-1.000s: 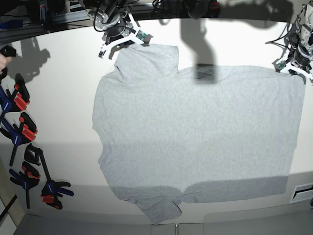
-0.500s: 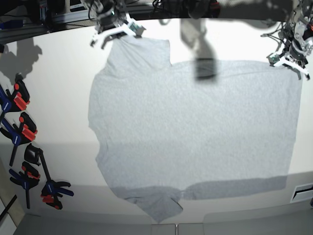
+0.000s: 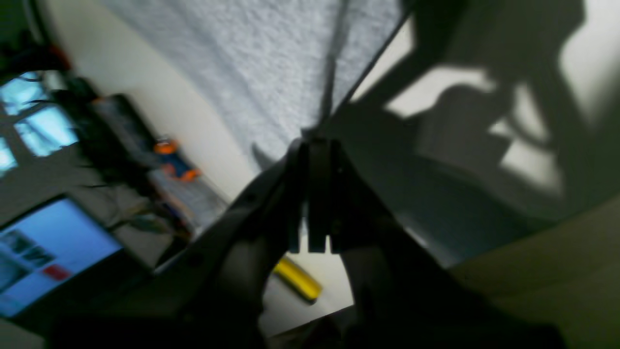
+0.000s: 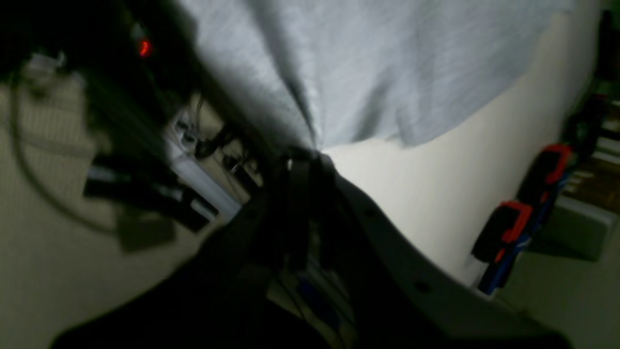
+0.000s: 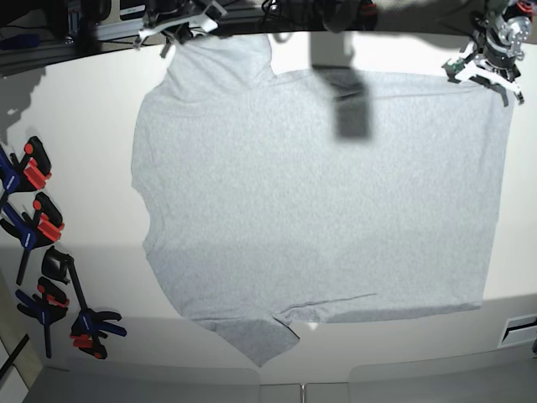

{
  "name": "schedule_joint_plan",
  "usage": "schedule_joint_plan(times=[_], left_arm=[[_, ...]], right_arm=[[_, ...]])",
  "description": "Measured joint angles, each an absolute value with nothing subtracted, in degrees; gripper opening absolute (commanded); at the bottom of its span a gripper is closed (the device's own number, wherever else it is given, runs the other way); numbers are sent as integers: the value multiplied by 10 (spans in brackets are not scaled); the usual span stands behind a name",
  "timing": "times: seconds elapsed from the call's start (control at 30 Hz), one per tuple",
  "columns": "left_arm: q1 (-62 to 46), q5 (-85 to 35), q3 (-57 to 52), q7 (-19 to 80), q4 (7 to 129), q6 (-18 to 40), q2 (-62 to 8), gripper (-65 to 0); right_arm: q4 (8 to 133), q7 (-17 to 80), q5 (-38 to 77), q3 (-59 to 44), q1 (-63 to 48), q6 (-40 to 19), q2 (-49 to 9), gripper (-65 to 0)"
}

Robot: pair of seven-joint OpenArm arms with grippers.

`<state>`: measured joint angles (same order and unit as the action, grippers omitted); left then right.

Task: Fold the T-shirt properly
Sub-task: 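Lower the right gripper onto the shirt body near the sleeve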

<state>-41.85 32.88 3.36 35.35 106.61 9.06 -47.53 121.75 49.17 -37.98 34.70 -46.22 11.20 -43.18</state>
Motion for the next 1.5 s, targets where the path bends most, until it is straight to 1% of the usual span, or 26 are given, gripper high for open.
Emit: schedule_joint_plan(times=[0.1,0.2,0.3,0.37,0.47,0.57,0.6,0.67,0.8,0.97,1.03,1.1,1.23,1.43,1.5], left_arm=[[-420,355,34,359,1080,83,-475,-650],[-414,361,33,350,1081,26,-475,-650],[-400,361,33,342,1080,-15,-476,-650],[-392,361,33,309,1079,-31,-476,-650],[-364,280,33,260,1076,-34,-475,-650],[-328,209,33,240,1060,-35,-475,-650],[-316,196,33,236,1050,-35,-475,-650],[-287,172,33,238,1029,-35,-475,-650],[-227,137,33,234,971,-39,-475,-650],[-182,75,33,206,921,-37,-474,-650],[-175,60,33,185,919,-37,-474,-650],[-170,57,33,164,919,-36,-472,-650],[-158,58,33,161,919,-37,-456,-650],[-155,58,33,147,917,-37,-438,-650],[-150,57,33,134,906,-37,-438,-650]], right_arm=[[1239,485,-420,347,-459,132,-432,-650],[1242,480,-418,347,-438,136,-432,-650],[1242,478,-373,347,-396,136,-432,-650],[1242,470,-327,347,-357,136,-432,-650],[1242,468,-264,347,-291,135,-426,-650],[1242,461,-234,347,-235,128,-414,-650],[1240,461,-224,347,-218,118,-412,-650],[1227,447,-207,348,-191,117,-406,-650],[1163,445,-207,348,-135,114,-378,-650],[1055,428,-204,349,-61,113,-323,-650],[1025,424,-173,349,-34,102,-304,-650],[1001,422,-149,348,-8,78,-288,-650],[970,422,-121,349,32,59,-260,-650],[947,421,-120,349,75,50,-251,-650],[943,420,-119,349,91,26,-251,-650]])
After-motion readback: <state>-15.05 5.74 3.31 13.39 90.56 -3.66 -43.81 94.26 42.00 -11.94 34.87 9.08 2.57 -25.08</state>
